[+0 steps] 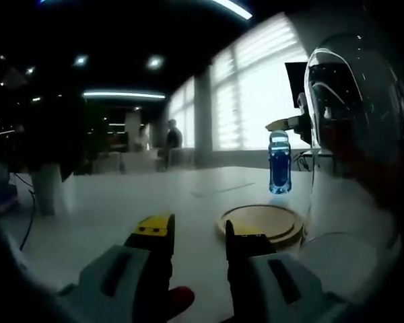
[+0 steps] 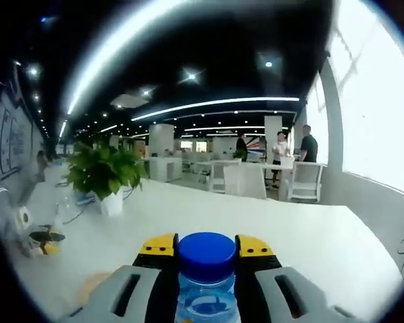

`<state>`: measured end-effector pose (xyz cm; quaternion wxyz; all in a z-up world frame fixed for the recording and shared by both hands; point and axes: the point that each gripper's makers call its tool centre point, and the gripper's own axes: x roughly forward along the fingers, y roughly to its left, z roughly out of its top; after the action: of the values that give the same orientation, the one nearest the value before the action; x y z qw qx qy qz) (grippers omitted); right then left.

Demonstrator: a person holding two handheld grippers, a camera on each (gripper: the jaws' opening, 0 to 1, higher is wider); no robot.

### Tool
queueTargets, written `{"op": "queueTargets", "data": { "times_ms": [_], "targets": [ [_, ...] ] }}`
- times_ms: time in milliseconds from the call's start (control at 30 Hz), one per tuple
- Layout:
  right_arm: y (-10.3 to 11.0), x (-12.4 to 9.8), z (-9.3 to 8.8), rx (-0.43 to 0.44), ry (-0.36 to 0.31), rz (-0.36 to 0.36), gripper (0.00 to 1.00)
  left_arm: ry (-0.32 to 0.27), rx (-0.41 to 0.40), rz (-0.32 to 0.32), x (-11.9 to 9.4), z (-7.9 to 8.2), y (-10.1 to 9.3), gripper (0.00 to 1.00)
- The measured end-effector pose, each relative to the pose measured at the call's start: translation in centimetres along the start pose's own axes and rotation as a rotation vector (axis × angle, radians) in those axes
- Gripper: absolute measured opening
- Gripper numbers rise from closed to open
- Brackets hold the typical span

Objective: Open the cover put in the Mizone put the cover back on

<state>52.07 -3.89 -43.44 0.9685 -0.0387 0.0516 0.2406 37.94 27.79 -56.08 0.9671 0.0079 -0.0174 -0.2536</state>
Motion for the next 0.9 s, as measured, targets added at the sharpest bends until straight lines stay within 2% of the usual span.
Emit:
{"op": "queueTargets", "data": {
  "times_ms": [500, 767, 900],
  "targets": [
    [2.7, 0.4, 0.4, -0.033, 0.000, 0.062, 0.24, 0.000, -0.002, 0.000, 0.0, 0.1, 0.2, 0.25],
    [5.4, 0.0, 1.2, -0.062, -0.016, 0.113, 0.23, -0.001, 0.001, 0.001, 0.0, 0.1, 0.2, 0.25],
    [7.1, 0.1, 1.8, -0.046, -0.031, 0.165, 0.23, 0.000, 0.003, 0.003, 0.0, 0.1, 0.2, 0.25]
  ]
}}
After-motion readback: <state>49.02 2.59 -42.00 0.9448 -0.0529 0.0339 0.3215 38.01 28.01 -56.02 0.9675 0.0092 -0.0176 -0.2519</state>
